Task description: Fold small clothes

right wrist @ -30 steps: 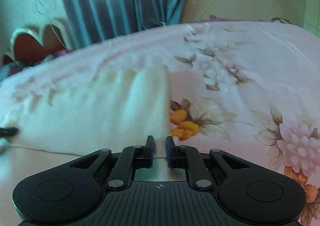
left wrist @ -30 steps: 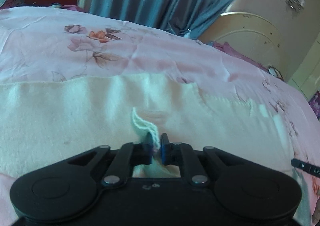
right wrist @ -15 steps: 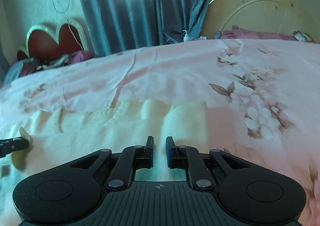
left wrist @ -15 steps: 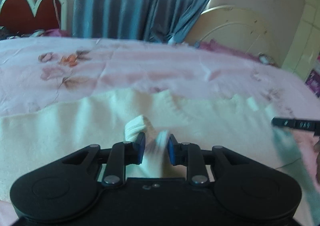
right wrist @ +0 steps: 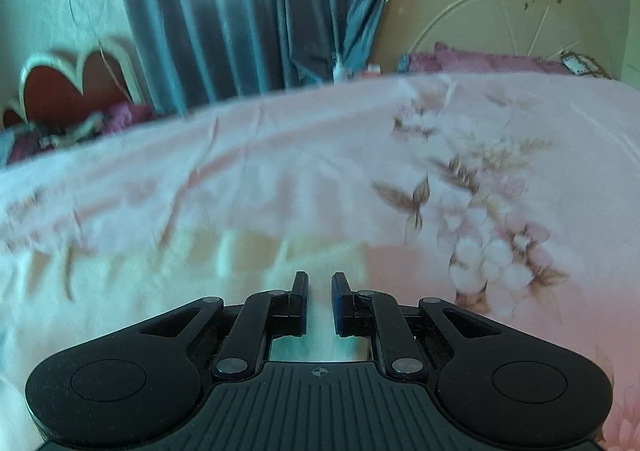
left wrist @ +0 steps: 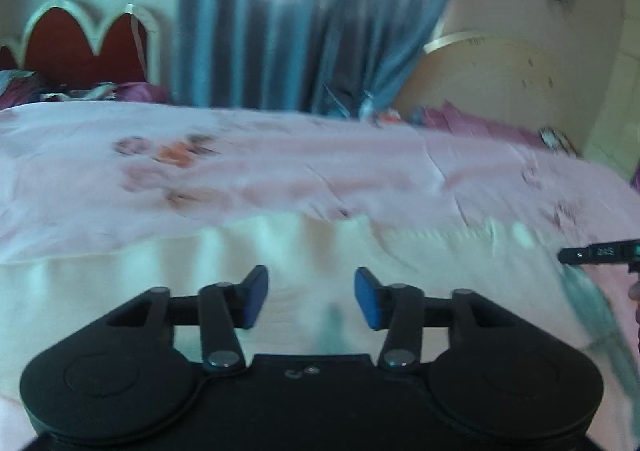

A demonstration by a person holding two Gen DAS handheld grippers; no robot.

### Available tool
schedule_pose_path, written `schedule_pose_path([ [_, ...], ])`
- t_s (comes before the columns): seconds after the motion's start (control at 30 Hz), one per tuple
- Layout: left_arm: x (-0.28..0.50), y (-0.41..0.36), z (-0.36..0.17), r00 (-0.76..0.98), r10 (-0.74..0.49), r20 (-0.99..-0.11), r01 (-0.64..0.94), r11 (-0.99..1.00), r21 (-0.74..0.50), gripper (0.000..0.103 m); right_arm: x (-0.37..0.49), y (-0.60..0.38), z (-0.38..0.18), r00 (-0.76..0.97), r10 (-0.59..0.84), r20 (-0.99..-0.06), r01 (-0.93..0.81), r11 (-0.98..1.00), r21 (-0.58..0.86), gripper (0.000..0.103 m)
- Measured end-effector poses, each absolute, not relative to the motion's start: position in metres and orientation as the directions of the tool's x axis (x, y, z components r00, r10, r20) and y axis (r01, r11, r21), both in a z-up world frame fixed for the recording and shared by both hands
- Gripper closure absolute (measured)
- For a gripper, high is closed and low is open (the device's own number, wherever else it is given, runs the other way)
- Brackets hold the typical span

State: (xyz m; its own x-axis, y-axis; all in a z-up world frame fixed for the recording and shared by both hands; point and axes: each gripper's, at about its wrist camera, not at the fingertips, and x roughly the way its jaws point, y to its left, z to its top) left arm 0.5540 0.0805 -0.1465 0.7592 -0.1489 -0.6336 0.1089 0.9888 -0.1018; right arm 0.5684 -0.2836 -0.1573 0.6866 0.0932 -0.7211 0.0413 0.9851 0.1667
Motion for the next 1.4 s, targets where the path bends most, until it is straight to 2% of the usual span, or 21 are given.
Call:
schedule_pose_path([
  [0.1, 0.562, 0.074, -0.168, 0.706, -0.138, -0.694, 0.114, 0.990, -0.081, 0.057, 0.562, -0.285, -0.151, 0.691, 0.093, -0.716, 0.047, 0.984, 0.172, 0.091],
  [0.3, 0.526, 0.081, -0.145, 0.752, -0.161, -0.639, 0.118, 0.987, -0.110, 0.055, 0.504, -0.288, -0.127, 0.719, 0.135, -0.681, 0.023, 0.976, 0.219, 0.091],
  [0.4, 0.526, 0.076, -0.163, 0.699, -0.163, -0.697, 0.124, 0.987, -0.107, 0.055, 0.489, -0.276, -0.150, 0.654, 0.126, -0.746, 0.018, 0.983, 0.182, 0.092],
  [0.5, 0.521, 0.069, -0.159, 0.709, -0.134, -0.693, 0.128, 0.990, -0.061, 0.056, 0.481, -0.267, -0.143, 0.674, 0.101, -0.732, 0.016, 0.988, 0.152, 0.091],
  [0.57, 0.513, 0.069, -0.150, 0.740, -0.150, -0.656, 0.133, 0.988, -0.076, 0.054, 0.474, -0.262, -0.132, 0.704, 0.120, -0.700, 0.002, 0.985, 0.170, 0.091],
  [0.67, 0.516, 0.069, -0.165, 0.676, -0.150, -0.721, 0.153, 0.986, -0.062, 0.052, 0.475, -0.251, -0.147, 0.637, 0.117, -0.762, -0.009, 0.990, 0.144, 0.091],
  [0.77, 0.504, 0.080, -0.155, 0.693, -0.172, -0.700, 0.140, 0.985, -0.103, 0.052, 0.467, -0.246, -0.135, 0.664, 0.123, -0.737, -0.009, 0.988, 0.156, 0.091],
  [0.93, 0.467, 0.142, -0.145, 0.752, -0.101, -0.652, -0.004, 0.987, -0.158, 0.052, 0.451, -0.241, -0.120, 0.704, 0.144, -0.695, 0.009, 0.977, 0.211, 0.091],
  [1.07, 0.438, 0.219, -0.144, 0.758, 0.043, -0.651, -0.197, 0.966, -0.166, 0.051, 0.448, -0.223, -0.116, 0.708, 0.127, -0.695, 0.007, 0.982, 0.187, 0.090],
  [1.13, 0.427, 0.265, -0.144, 0.740, 0.103, -0.665, -0.303, 0.933, -0.192, 0.051, 0.447, -0.213, -0.115, 0.718, 0.112, -0.687, 0.007, 0.986, 0.168, 0.063],
  [1.17, 0.423, 0.282, -0.145, 0.736, 0.130, -0.665, -0.345, 0.916, -0.204, 0.051, 0.446, -0.208, -0.113, 0.732, 0.104, -0.674, 0.005, 0.987, 0.158, 0.039],
  [1.23, 0.412, 0.323, -0.146, 0.725, 0.170, -0.667, -0.434, 0.865, -0.252, 0.053, 0.447, -0.197, -0.109, 0.748, 0.125, -0.652, -0.021, 0.986, 0.164, 0.037],
  [1.33, 0.405, 0.376, -0.154, 0.739, 0.168, -0.652, -0.509, 0.773, -0.379, 0.059, 0.452, -0.183, -0.109, 0.748, 0.141, -0.649, -0.027, 0.983, 0.183, 0.037],
  [1.4, 0.406, 0.401, -0.161, 0.756, 0.156, -0.635, -0.527, 0.721, -0.450, 0.065, 0.456, -0.174, -0.109, 0.739, 0.145, -0.658, -0.026, 0.982, 0.187, 0.043],
])
